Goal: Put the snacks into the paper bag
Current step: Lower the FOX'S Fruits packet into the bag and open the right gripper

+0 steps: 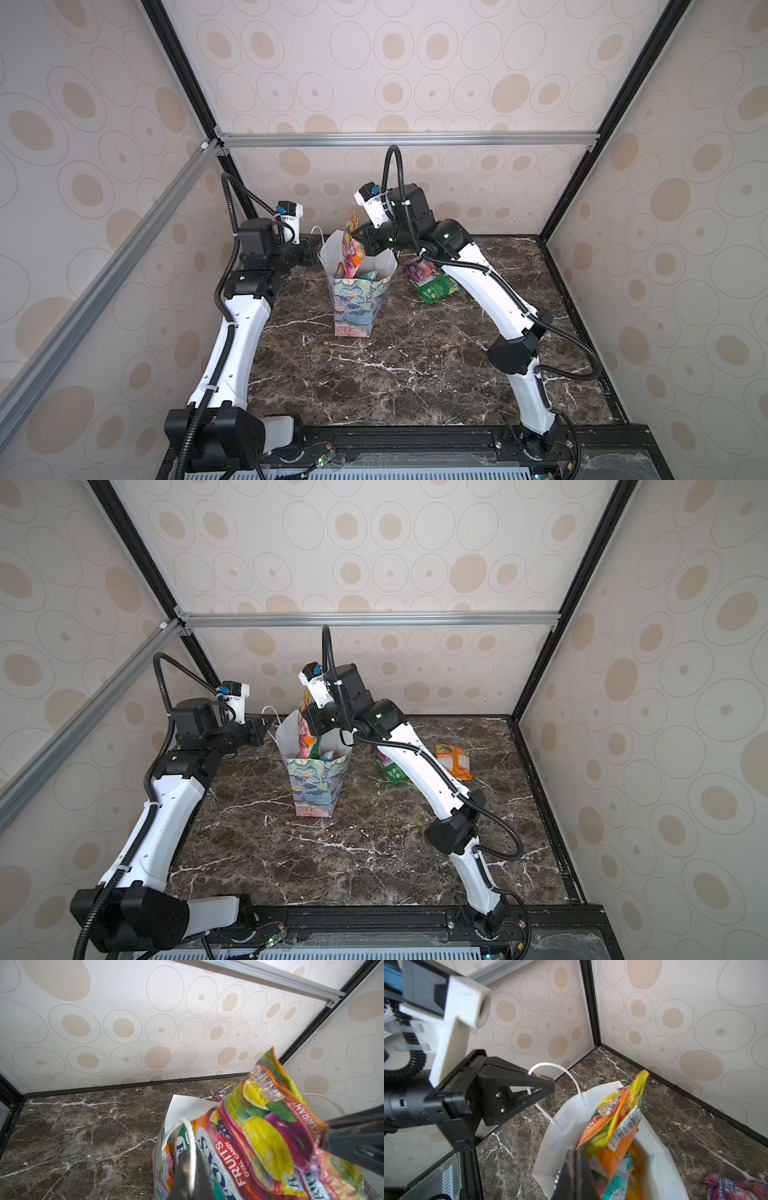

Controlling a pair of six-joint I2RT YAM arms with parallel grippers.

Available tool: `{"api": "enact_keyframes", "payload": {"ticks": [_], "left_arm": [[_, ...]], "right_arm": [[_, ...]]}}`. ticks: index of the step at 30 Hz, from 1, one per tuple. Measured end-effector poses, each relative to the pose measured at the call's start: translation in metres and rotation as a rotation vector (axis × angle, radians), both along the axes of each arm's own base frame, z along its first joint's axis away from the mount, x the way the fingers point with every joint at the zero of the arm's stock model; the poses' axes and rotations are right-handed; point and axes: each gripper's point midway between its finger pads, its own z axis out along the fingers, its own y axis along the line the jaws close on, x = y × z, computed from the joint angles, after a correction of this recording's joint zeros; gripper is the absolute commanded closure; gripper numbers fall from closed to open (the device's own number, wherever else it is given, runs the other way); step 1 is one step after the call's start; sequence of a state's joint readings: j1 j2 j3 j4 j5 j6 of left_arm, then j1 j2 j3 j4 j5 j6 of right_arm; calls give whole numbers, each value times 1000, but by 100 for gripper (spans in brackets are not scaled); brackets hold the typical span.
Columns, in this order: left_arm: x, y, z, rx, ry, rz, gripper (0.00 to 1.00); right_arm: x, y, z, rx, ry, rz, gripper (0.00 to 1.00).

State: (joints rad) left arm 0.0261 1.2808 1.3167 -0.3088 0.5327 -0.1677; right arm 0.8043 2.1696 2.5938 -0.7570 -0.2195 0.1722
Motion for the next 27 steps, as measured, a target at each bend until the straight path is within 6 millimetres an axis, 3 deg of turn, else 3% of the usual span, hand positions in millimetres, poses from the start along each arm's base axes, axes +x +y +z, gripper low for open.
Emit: {"api": "enact_keyframes", "payload": {"ticks": [14,23,27], "left_arm": [[0,0,0,0,0,0,96],[0,1,0,2,0,4,96],[0,1,0,3,0,6,96]], "right_arm": [[6,24,-31,-3,47,37,100],[-2,40,-31,28,53,64,100],[2,40,-56,-8,86,43,100]]}}
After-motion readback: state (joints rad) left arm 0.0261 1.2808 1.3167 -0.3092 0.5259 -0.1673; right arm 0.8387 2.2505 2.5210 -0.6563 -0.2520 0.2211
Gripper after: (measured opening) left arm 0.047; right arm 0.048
